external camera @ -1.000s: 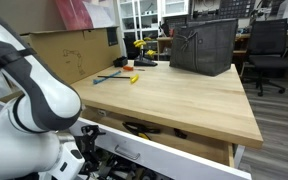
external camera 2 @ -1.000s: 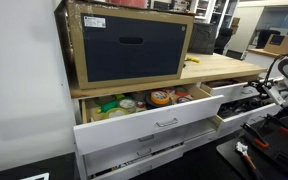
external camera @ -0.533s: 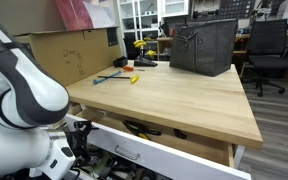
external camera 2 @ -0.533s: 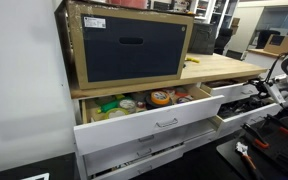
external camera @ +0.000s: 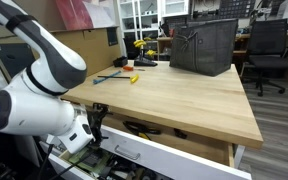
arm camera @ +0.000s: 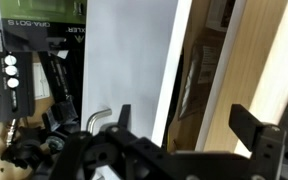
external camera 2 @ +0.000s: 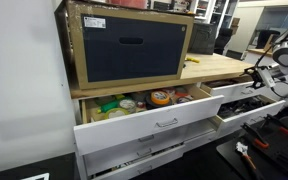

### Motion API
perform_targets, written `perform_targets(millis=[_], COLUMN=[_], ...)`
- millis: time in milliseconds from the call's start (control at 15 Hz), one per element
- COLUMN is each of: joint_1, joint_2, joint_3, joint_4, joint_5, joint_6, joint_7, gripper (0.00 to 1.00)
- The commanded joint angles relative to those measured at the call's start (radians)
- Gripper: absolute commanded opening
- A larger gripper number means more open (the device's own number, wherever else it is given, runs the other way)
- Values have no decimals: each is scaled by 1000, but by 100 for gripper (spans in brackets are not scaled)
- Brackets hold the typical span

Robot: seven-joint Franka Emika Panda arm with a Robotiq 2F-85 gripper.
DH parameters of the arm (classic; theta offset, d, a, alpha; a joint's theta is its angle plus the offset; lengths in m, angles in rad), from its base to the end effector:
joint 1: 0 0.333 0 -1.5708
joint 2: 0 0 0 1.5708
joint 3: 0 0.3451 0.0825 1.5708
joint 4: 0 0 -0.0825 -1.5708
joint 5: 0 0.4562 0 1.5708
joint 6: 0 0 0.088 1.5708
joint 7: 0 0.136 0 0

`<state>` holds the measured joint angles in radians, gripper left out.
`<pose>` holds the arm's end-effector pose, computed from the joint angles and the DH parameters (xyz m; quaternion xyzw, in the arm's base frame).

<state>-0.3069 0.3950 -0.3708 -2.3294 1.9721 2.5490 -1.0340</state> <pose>0.4129 -0.3519 0.1036 -0.7054 0.6029 -0.2843 0.2412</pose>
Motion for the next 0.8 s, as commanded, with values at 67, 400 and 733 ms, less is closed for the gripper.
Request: perform_targets(millis=[67, 400, 733], joint_1=[-17, 7, -22], joint_2=[69, 138, 135], joint_3=[74, 42, 15], joint_4=[55, 80, 179], joint_5=[-244, -551, -825], joint_6=[53, -14, -124], joint_7=[351, 745, 1138], gripper=[100, 100, 100])
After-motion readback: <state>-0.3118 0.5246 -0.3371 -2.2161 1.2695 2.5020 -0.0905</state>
